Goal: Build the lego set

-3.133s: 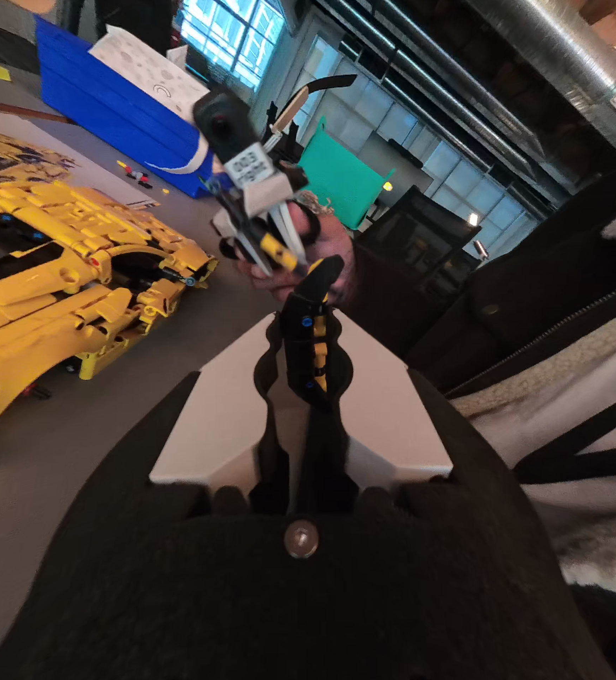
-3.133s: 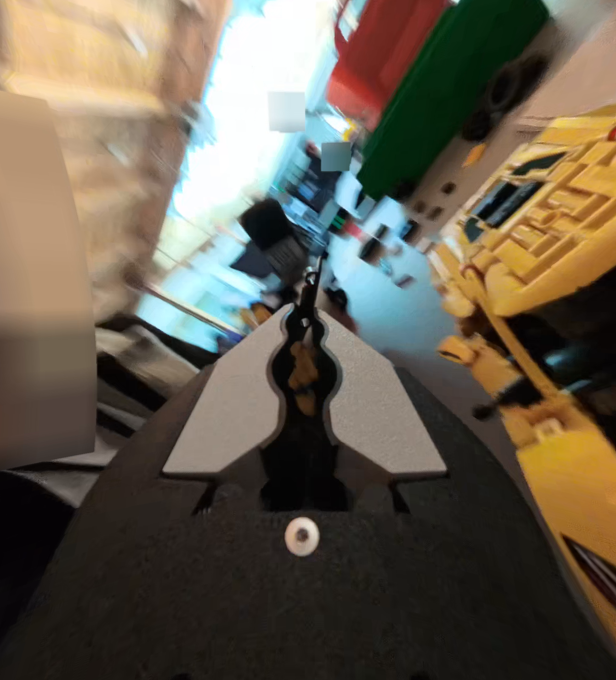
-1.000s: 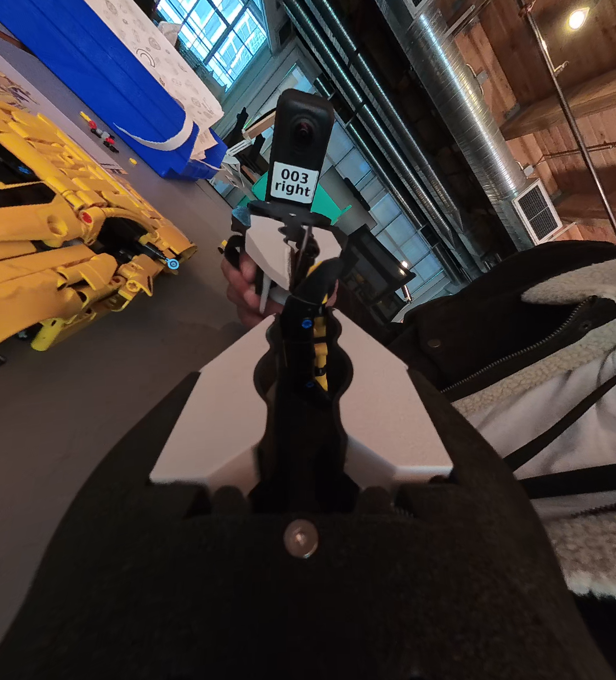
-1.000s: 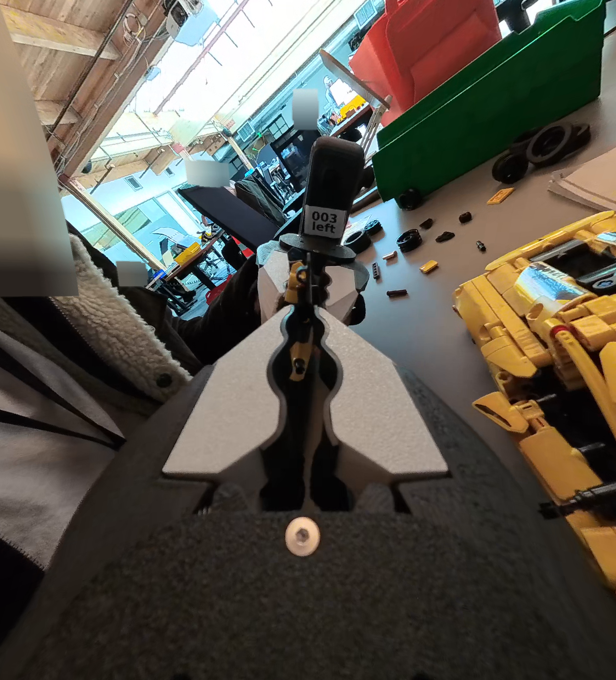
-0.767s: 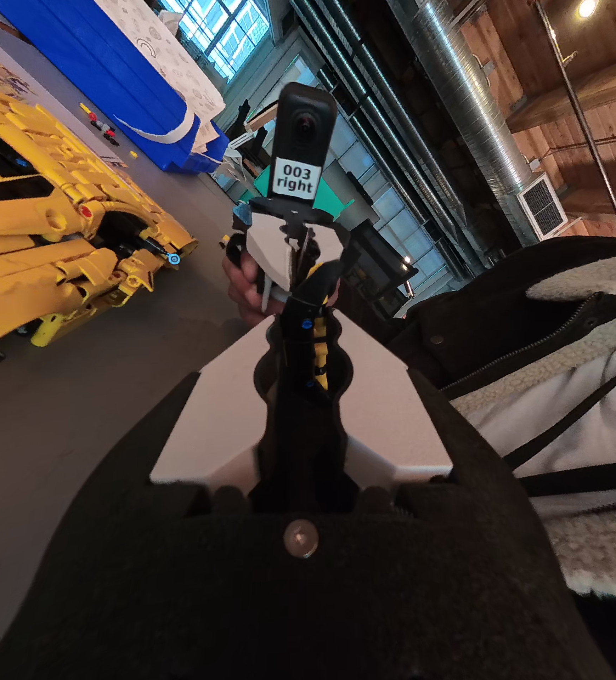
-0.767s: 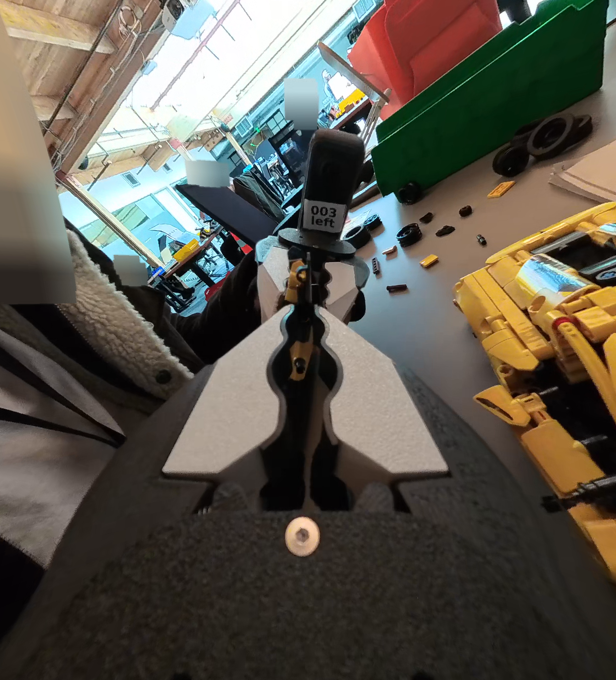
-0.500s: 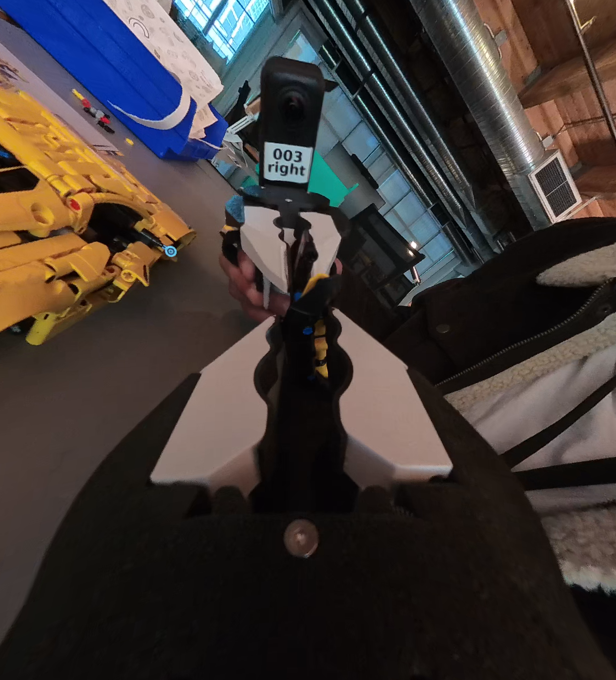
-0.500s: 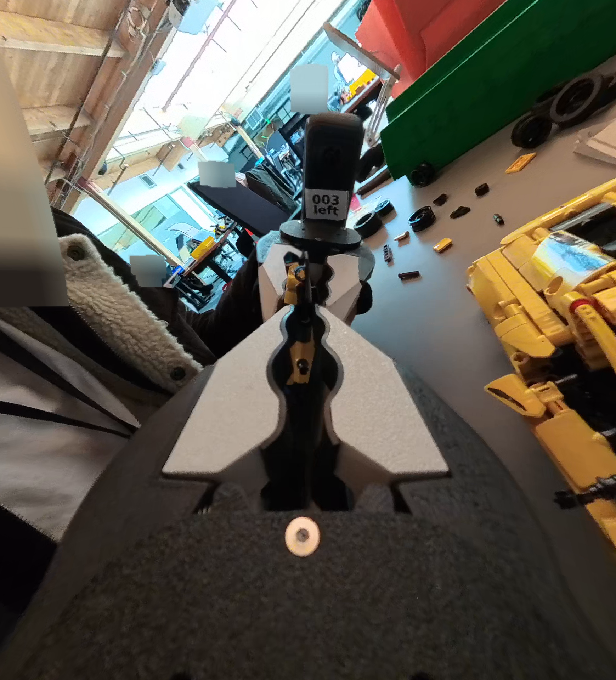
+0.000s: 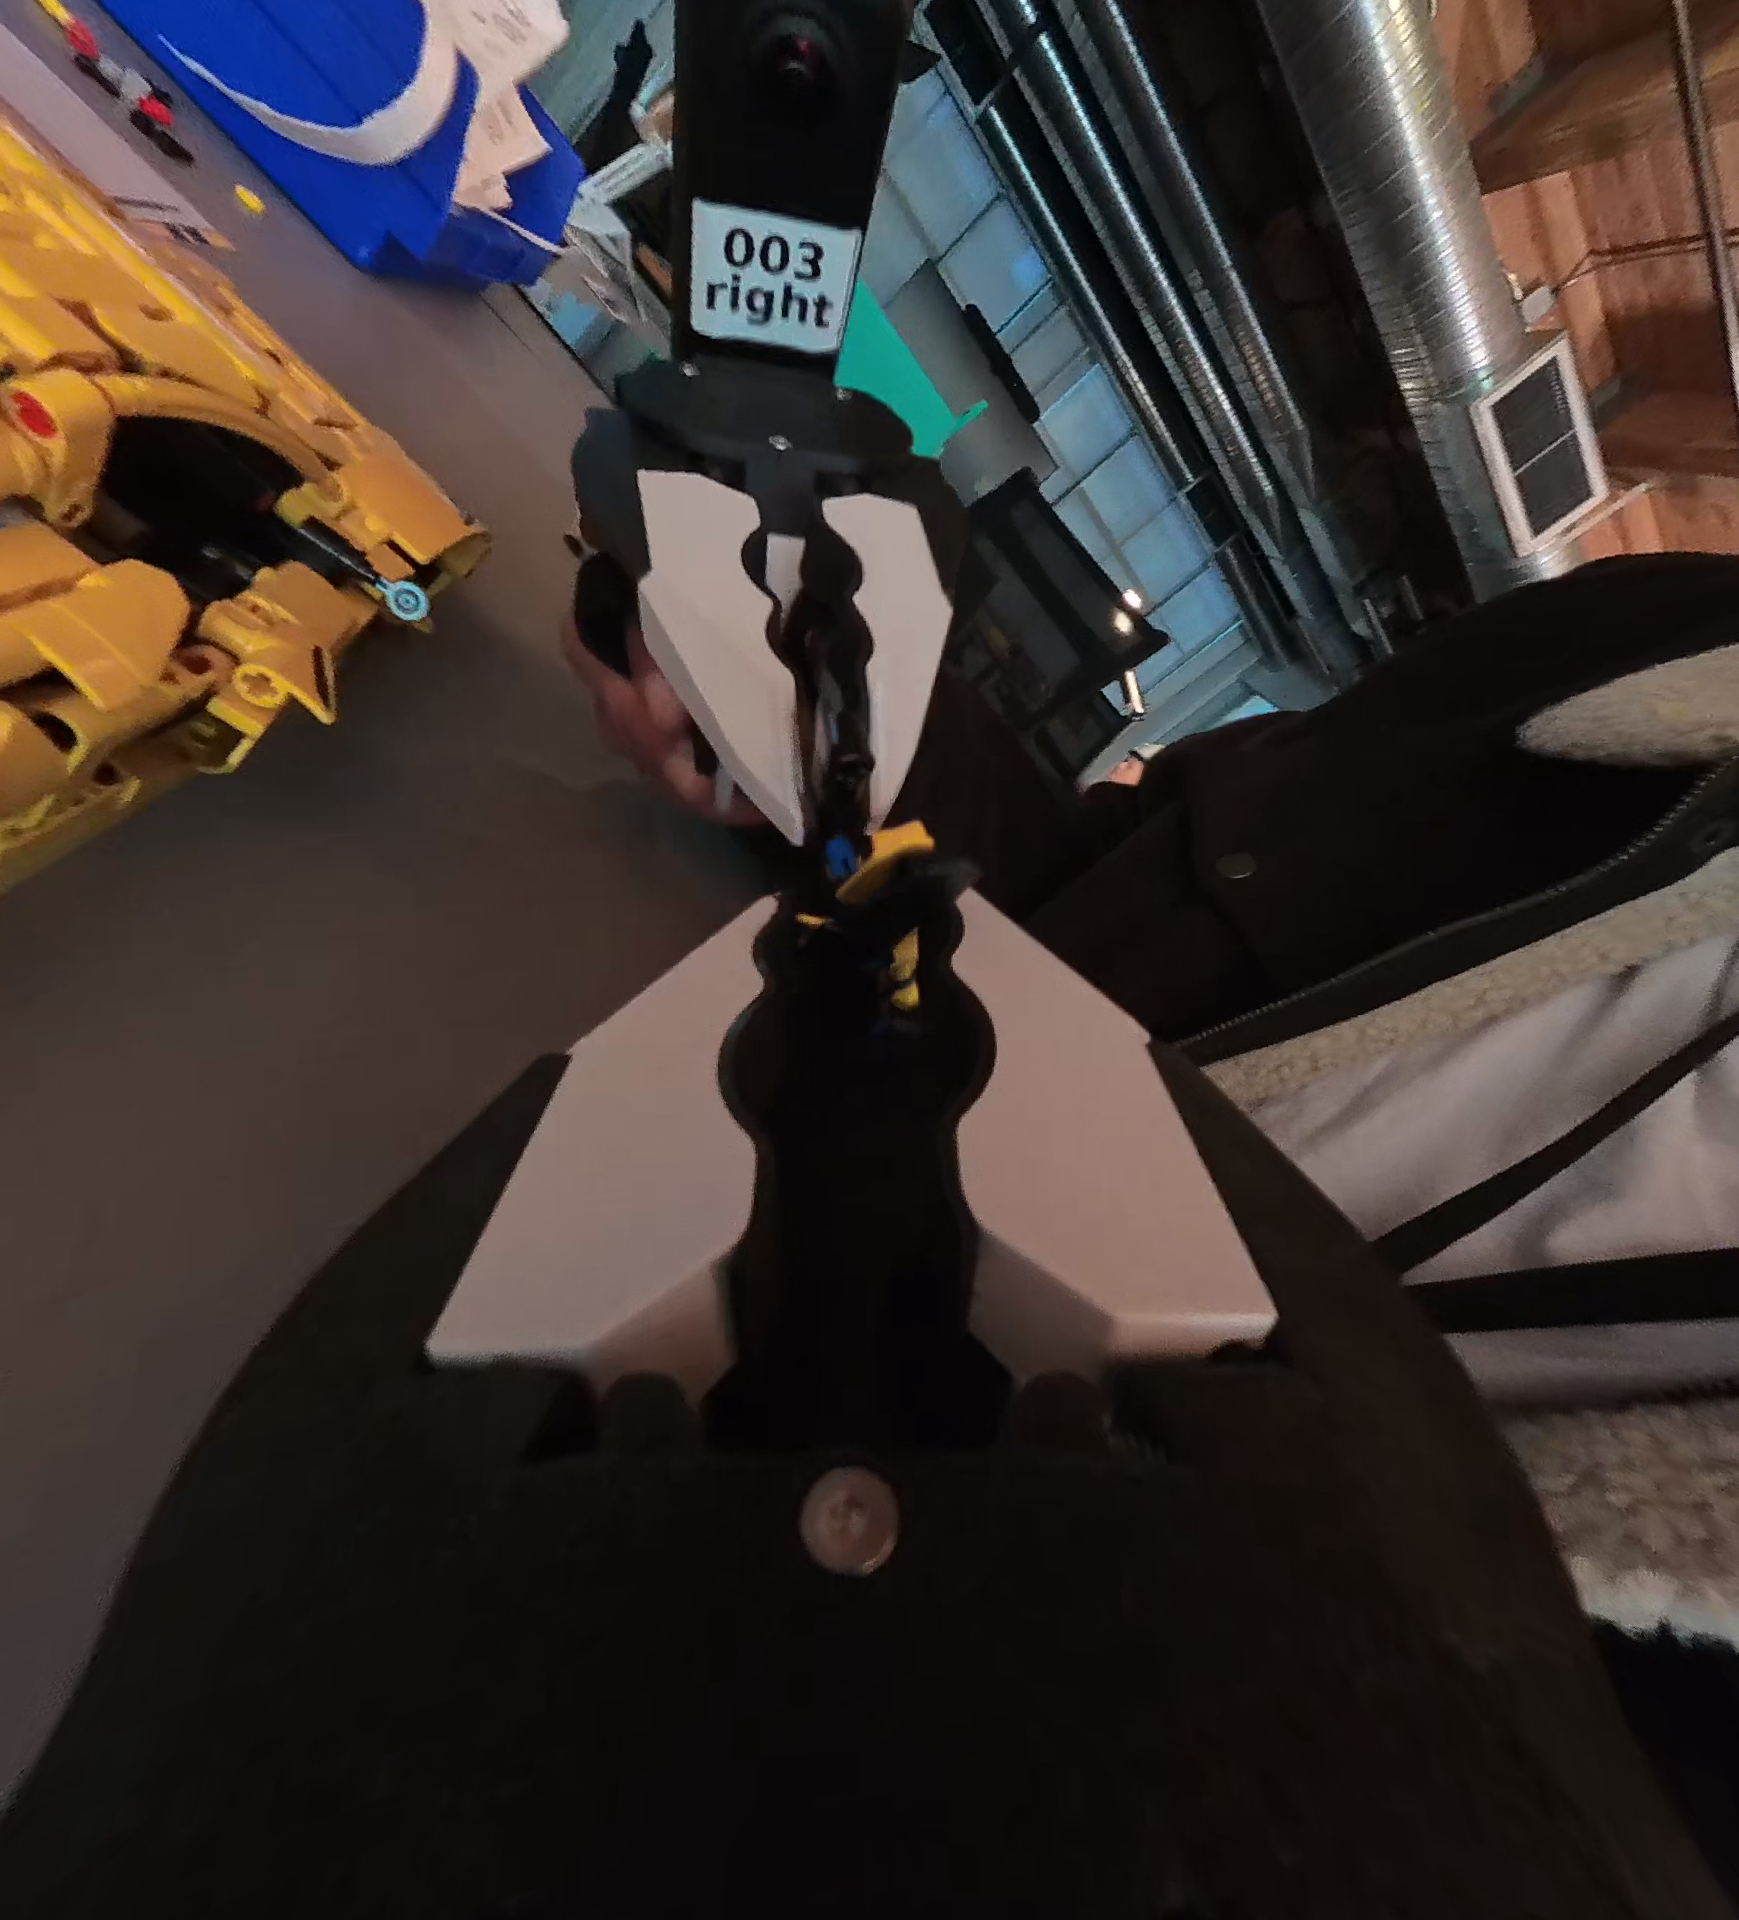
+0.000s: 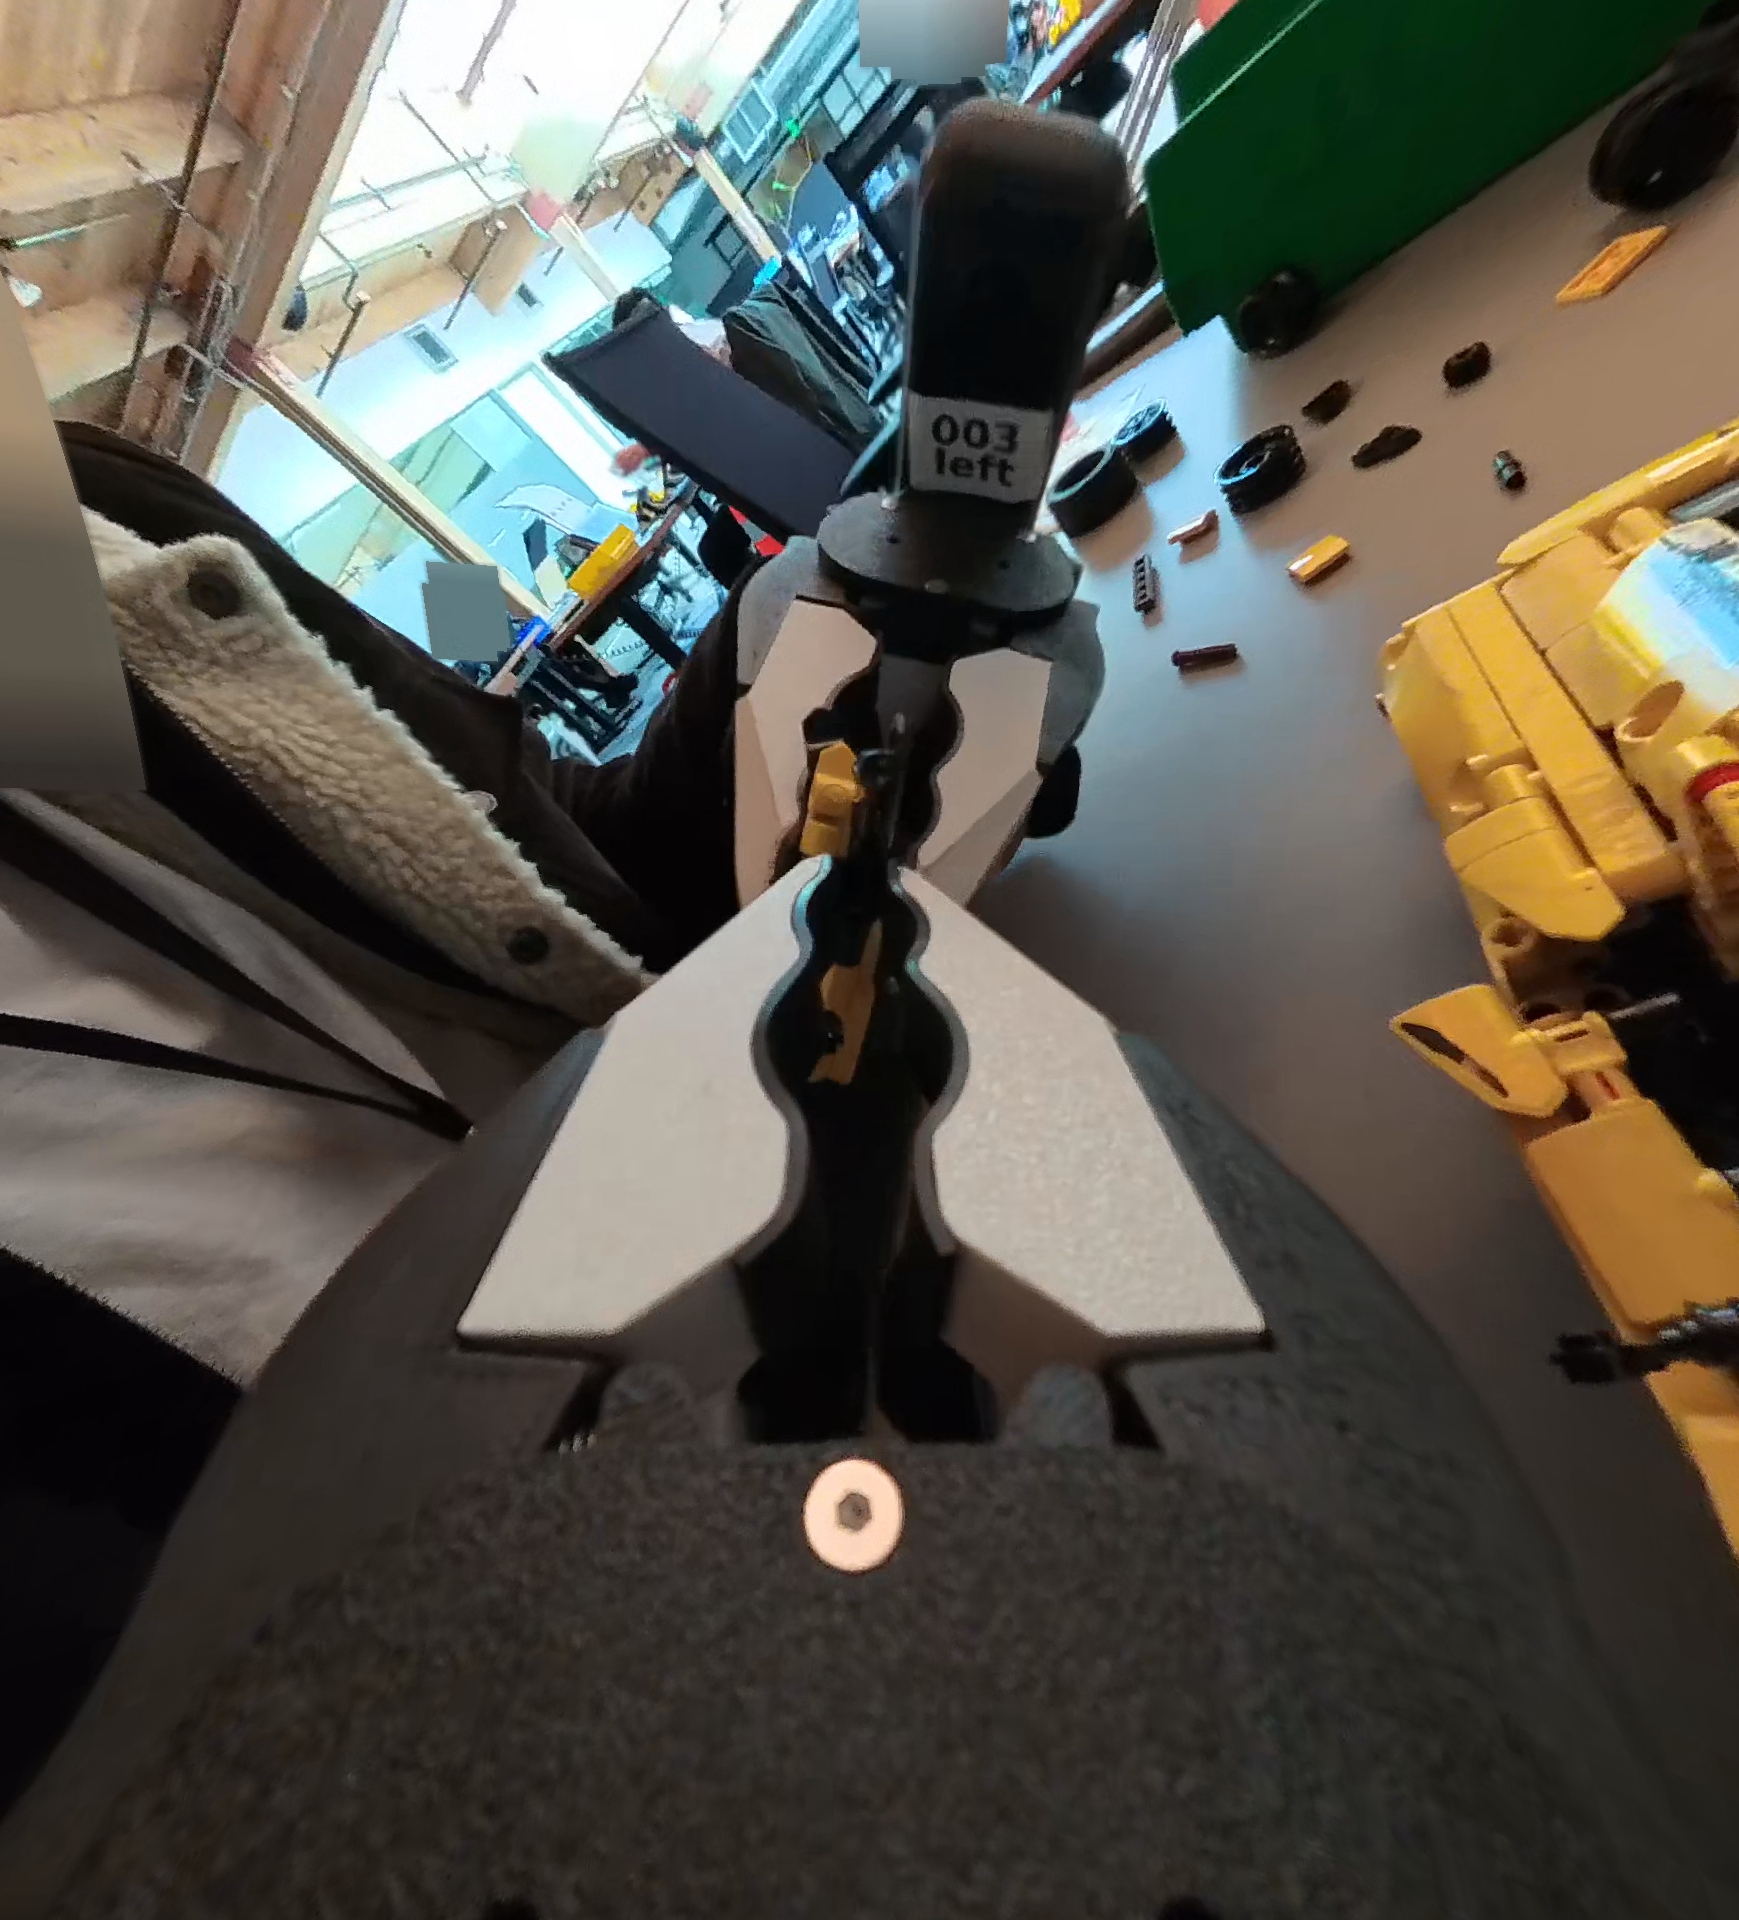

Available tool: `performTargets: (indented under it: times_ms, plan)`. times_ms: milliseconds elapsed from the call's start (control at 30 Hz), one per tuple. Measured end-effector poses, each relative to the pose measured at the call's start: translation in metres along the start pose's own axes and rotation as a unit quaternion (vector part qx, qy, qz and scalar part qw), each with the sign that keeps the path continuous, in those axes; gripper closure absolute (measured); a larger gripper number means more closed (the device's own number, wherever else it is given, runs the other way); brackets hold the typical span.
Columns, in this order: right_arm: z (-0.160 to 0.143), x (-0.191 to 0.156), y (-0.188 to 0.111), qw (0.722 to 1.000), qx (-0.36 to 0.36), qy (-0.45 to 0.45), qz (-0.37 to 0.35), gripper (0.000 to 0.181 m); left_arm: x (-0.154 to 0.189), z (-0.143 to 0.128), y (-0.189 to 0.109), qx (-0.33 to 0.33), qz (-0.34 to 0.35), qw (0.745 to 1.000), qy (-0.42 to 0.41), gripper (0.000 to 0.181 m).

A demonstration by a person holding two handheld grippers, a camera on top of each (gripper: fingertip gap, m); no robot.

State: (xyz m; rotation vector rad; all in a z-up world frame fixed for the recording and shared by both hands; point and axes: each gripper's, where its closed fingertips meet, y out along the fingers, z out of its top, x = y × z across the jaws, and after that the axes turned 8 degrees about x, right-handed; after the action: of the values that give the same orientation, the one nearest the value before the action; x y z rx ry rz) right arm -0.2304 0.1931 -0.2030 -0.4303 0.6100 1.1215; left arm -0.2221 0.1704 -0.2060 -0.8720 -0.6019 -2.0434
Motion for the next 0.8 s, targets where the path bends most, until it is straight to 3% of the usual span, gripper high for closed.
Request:
performTargets:
  times_ms: [167, 467, 800]
  plan:
    - [-0.011, 0.005, -0.004, 0.995, -0.044, 0.087, 0.006, 0.174, -0.009, -0.011, 0.005, -0.036, 0.042, 0.998, 0.03, 0.161]
    - [-0.027, 0.011, -0.006, 0.979, -0.158, 0.123, -0.025, 0.174, -0.02, -0.023, 0.008, -0.082, 0.092, 0.989, 0.081, 0.162]
    - [-0.003, 0.004, -0.002, 0.991, -0.067, 0.113, -0.001, 0.174, -0.008, -0.004, 0.003, -0.016, 0.052, 0.996, 0.065, 0.159]
